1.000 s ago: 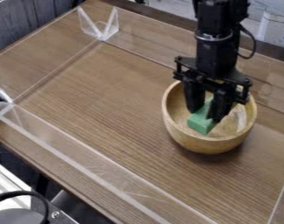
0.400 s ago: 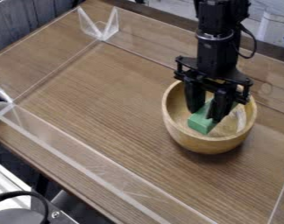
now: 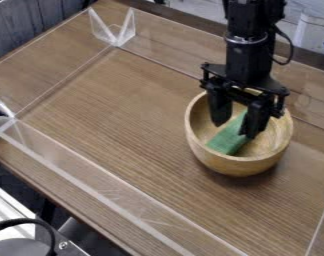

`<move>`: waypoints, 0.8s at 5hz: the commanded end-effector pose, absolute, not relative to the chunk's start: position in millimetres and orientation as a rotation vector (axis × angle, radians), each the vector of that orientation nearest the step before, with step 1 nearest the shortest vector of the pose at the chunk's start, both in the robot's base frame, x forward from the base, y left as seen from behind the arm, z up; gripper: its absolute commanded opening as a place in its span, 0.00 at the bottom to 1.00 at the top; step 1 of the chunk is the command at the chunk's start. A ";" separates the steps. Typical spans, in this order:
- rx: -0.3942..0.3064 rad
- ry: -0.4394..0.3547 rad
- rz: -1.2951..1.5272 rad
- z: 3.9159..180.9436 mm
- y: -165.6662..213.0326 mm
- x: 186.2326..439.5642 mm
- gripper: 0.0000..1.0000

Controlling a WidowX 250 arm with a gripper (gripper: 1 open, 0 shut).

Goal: Put the green block in the brown bowl

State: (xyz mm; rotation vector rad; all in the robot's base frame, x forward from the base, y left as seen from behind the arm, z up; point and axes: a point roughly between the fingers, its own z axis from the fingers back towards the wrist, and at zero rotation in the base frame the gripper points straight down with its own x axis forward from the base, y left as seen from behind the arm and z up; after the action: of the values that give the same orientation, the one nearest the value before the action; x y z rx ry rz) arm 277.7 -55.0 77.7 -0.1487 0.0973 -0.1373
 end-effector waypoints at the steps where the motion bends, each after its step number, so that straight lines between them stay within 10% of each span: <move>1: -0.153 0.022 -0.128 101.9 -51.4 288.3 1.00; 4: -0.145 -0.102 -0.073 167.9 -21.1 290.5 1.00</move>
State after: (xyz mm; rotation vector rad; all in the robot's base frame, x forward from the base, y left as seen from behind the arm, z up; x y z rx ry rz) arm 285.2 -21.3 149.9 -0.1502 -0.0361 -0.0576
